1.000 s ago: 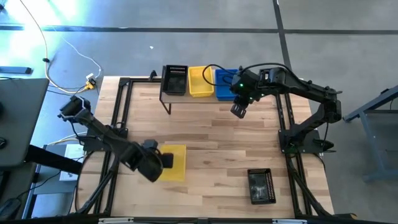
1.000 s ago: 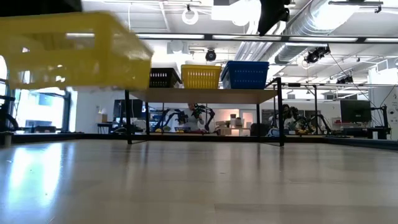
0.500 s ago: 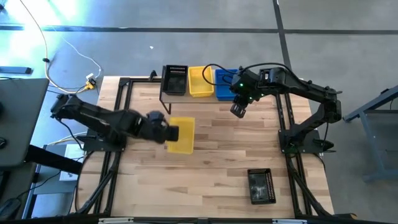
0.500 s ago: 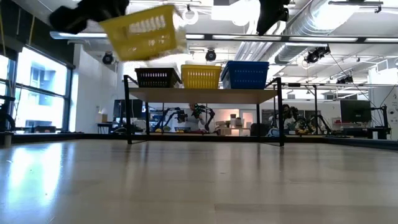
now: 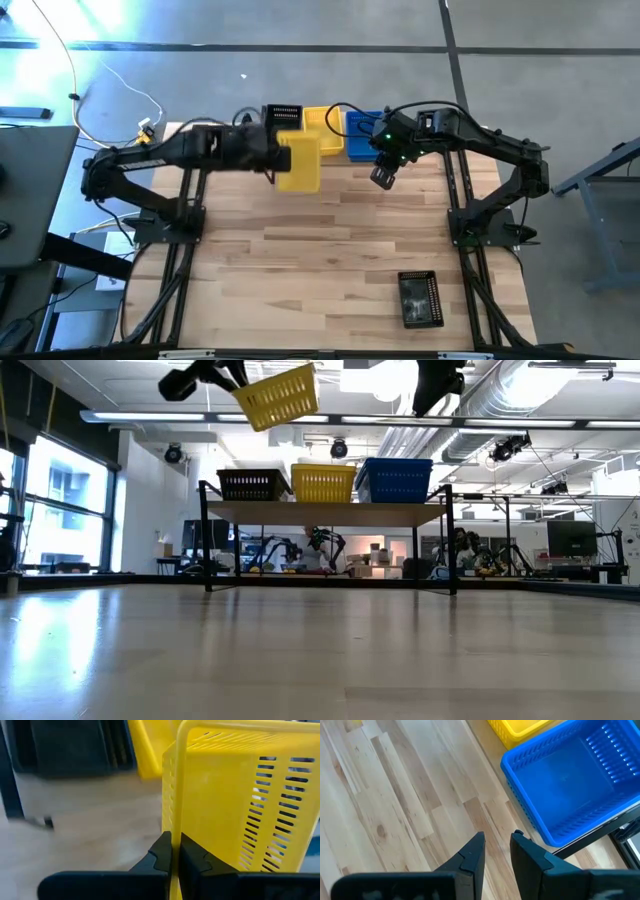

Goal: Stack baskets on shelf by color
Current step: Stack the yellow bin on top of the yellow bins on the shelf

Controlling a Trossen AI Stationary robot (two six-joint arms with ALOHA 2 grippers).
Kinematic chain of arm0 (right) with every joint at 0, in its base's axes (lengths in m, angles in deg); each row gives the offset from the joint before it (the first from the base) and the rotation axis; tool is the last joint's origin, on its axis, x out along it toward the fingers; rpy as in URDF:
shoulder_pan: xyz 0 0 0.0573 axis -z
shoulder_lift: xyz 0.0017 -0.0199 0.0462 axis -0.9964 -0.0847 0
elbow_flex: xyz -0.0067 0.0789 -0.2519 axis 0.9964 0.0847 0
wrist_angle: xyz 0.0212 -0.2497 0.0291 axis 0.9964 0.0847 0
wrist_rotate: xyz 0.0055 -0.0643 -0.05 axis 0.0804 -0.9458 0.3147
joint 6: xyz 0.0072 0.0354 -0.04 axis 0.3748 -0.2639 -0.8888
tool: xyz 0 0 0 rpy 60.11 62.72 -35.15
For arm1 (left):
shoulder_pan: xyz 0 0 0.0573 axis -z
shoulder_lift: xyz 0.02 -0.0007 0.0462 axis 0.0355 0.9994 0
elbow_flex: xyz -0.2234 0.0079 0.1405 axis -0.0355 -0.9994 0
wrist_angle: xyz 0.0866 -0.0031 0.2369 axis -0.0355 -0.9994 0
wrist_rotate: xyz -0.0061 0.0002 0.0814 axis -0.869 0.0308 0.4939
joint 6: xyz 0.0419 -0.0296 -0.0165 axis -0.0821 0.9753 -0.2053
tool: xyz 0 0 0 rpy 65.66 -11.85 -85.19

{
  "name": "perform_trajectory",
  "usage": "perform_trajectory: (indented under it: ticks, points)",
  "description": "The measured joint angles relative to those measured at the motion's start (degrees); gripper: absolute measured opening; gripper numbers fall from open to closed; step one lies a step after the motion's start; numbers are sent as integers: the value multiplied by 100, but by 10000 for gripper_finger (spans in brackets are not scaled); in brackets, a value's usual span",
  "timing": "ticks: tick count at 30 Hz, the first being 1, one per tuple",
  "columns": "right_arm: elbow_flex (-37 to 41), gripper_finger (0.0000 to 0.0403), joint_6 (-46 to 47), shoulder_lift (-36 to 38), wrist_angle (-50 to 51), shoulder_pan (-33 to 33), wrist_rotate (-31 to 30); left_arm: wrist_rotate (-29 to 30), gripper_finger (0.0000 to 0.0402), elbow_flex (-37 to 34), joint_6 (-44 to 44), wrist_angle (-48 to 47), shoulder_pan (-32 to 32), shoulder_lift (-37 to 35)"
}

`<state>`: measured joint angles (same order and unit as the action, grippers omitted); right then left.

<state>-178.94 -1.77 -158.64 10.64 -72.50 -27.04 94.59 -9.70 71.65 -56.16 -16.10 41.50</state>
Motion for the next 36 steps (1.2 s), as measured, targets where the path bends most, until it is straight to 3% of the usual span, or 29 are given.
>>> perform_trajectory:
  ticks: [17, 28, 36]
  points:
    - [0, 78, 349, 0, 2, 2, -434, -1283, 1, 139, -967, 1655, -1888, 251]
    - [0, 78, 505, 0, 4, 2, -437, -2072, 1, 212, -954, 1990, -2425, 646]
    - [0, 78, 631, 0, 4, -1, -439, -2298, 1, 940, -1233, 1262, -2637, 1173]
